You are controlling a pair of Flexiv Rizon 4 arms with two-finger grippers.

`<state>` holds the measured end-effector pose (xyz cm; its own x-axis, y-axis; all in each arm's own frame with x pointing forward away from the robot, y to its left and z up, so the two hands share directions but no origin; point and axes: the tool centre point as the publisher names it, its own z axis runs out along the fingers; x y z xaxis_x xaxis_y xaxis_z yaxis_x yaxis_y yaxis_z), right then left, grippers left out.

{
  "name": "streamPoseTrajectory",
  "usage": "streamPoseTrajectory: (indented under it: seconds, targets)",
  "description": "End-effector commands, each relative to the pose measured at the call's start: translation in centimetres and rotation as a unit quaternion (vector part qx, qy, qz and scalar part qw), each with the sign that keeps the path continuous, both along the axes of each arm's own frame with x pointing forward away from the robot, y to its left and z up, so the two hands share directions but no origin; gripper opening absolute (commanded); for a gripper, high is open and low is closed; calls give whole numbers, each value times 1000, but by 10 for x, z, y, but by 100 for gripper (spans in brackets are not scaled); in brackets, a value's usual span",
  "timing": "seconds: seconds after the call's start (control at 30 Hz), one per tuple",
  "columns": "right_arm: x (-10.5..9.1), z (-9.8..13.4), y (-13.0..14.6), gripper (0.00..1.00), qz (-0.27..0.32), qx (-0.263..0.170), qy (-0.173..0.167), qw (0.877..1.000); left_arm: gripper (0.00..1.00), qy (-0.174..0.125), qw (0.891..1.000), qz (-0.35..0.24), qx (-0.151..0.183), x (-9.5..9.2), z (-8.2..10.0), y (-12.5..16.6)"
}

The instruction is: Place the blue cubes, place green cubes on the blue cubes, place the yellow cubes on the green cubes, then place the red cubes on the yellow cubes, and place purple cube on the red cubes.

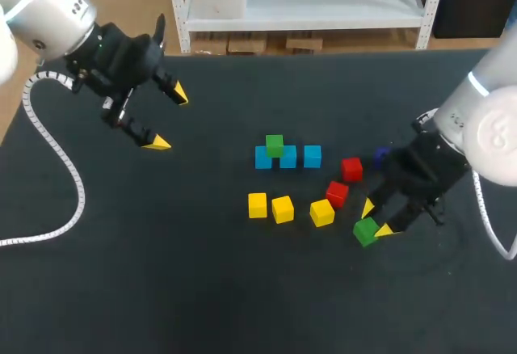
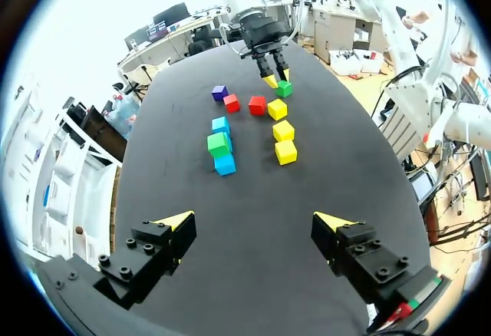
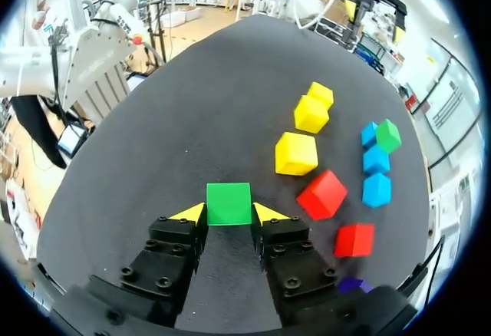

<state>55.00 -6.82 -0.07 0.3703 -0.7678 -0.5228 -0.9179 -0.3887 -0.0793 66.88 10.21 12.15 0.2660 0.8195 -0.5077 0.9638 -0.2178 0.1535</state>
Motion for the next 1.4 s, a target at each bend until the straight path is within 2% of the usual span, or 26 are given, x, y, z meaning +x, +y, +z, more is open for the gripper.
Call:
streamPoseTrajectory:
  seconds: [0.03,0.1,0.2,0.33,0.5,0.7,0.93,1.17,1.4]
  targets:
    - [0,5,-6,0,-34,12,6,999,100,-1,1000,-1,-1,0,0,1]
    - [3,8,-9,0,-76,12,10,997,100,-1,1000,-1,-1,0,0,1]
    - [9,17,-15,0,-155,35,14,987,100,-1,1000,-1,-1,0,0,1]
    - [19,36,-20,0,-251,66,6,966,100,-1,1000,-1,-1,0,0,1]
    - [36,60,-16,0,-294,66,-26,953,100,-1,1000,-1,-1,0,0,1]
    - [65,80,-7,0,-309,60,-51,948,100,-1,1000,-1,-1,0,0,1]
    - [97,91,21,0,-272,35,-60,960,100,-1,1000,-1,-1,0,0,1]
    - [124,86,46,0,-252,20,-46,967,100,-1,1000,-1,-1,0,0,1]
    - [136,74,66,0,-250,8,-41,967,100,-1,1000,-1,-1,0,0,1]
